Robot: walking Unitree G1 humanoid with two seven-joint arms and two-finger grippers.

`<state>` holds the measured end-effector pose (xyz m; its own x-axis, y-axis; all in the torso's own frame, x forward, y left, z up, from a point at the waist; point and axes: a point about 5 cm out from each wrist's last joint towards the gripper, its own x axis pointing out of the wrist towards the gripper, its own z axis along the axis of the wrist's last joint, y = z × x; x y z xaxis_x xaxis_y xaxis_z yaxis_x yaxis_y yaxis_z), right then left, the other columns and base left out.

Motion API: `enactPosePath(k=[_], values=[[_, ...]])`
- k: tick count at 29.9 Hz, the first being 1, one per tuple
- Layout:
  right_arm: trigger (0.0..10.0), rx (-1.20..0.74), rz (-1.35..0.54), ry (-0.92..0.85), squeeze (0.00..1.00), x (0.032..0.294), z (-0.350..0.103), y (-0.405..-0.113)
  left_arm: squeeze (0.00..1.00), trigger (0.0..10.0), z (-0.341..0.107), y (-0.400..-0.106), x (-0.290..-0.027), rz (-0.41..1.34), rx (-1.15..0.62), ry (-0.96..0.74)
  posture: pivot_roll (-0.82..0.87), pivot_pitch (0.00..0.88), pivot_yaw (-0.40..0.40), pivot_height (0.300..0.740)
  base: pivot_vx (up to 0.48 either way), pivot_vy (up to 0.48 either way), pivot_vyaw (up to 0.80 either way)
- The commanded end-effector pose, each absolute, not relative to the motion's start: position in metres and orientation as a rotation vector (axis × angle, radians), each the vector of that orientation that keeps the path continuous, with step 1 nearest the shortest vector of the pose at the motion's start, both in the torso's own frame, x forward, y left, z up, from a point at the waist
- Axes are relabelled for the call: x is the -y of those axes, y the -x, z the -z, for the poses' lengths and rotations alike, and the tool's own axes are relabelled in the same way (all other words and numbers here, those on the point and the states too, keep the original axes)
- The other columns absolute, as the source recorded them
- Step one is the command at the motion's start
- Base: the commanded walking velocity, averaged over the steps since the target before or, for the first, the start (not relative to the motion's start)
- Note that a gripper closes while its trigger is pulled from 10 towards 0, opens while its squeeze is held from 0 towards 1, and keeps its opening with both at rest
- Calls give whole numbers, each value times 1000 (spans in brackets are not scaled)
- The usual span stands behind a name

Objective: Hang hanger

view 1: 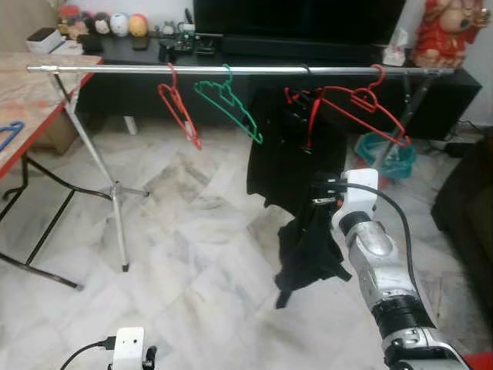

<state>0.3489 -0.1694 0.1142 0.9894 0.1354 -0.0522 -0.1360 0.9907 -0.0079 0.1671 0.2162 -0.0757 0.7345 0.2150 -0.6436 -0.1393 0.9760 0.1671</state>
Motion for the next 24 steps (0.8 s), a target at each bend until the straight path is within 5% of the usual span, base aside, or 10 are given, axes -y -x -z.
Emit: enactPosePath(k=[1,24], values=[[10000,-10,-144,6,0,167,-124,-352,0,10000,79,-160,-216,-203,-741,-117,-14,64,-34,740,0,-405,0],[10000,-11,-159,4,0,164,-123,-353,0,10000,76,-164,-219,-210,-719,-120,-5,73,-36,740,0,-372,0]])
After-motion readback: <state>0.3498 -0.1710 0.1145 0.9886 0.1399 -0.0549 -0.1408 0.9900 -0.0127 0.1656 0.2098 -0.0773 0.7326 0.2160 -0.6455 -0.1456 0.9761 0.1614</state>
